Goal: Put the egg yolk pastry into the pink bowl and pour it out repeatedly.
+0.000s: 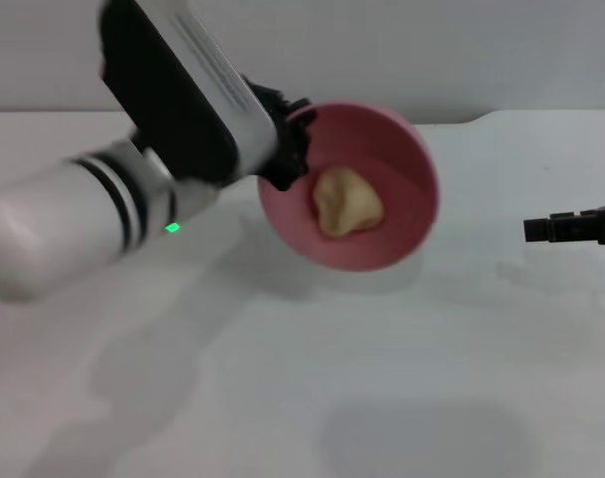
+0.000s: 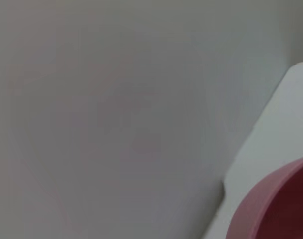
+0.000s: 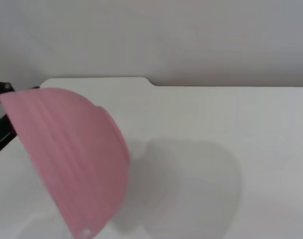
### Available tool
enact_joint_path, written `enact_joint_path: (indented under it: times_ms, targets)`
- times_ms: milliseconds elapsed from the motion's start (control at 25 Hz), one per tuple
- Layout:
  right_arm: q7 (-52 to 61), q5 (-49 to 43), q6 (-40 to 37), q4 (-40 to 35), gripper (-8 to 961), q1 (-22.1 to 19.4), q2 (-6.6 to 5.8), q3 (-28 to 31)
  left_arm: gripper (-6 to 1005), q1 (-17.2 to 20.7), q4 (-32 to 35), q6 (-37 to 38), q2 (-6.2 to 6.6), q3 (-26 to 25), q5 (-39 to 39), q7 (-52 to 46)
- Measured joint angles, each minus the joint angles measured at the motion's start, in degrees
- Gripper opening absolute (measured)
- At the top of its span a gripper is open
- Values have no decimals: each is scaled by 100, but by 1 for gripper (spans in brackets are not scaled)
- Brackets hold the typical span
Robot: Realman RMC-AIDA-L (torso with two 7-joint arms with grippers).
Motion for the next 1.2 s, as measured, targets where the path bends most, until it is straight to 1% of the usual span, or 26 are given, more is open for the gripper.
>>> enact_joint_path:
  times_ms: [120,160,240,320,440,520,560,600,760,880,1000,1080,1120,1160,1200]
  targets:
    - [1,-30,-4,5,568,-9,2,11,-1,174,-263,-1215,-12,728,573,244]
    - [2,-44,-4,10,569,-6,2,13,-1,191,-356,-1506,-16,853,725,249]
    - [3,-61,-3,24,569,3,1,15,-1,236,-712,-2417,-29,1242,1199,305]
    - [4,-68,16,32,570,6,0,17,-2,267,-1219,-3503,-55,1594,1584,572]
    - [4,-74,30,33,570,4,-1,35,-2,261,-2007,-4980,-86,2006,1675,1315]
    - [4,-76,32,34,571,-1,-3,77,-2,182,-2428,-5737,-97,2182,1613,1794]
    - [4,-78,36,34,571,-6,-4,106,-2,29,-2878,-6307,-105,2383,1589,2460]
    - [4,-78,36,34,571,-6,-4,106,-2,29,-2878,-6307,-105,2383,1589,2460]
    - [4,-79,43,36,572,-5,-5,114,-1,-261,-3479,-6758,-113,2756,1358,3750]
    - [-10,-79,45,42,573,-3,-5,114,-1,-359,-3582,-6912,-114,2870,1160,4045]
    - [-18,-79,46,48,574,-6,-6,114,-1,-373,-3560,-7134,-113,2877,931,4009]
    - [-20,-79,46,66,574,-7,-6,114,-1,-374,-3386,-7225,-113,2868,386,3886]
    - [-27,-79,47,114,575,11,-6,91,-1,-378,-3225,-7228,-111,2834,-26,3821]
    - [-27,-79,47,114,575,11,-6,91,-2,-374,-3022,-7149,-98,2775,-520,3777]
    - [-38,-79,47,164,575,35,-6,59,-2,-349,-2582,-6845,-62,2547,-1415,3747]
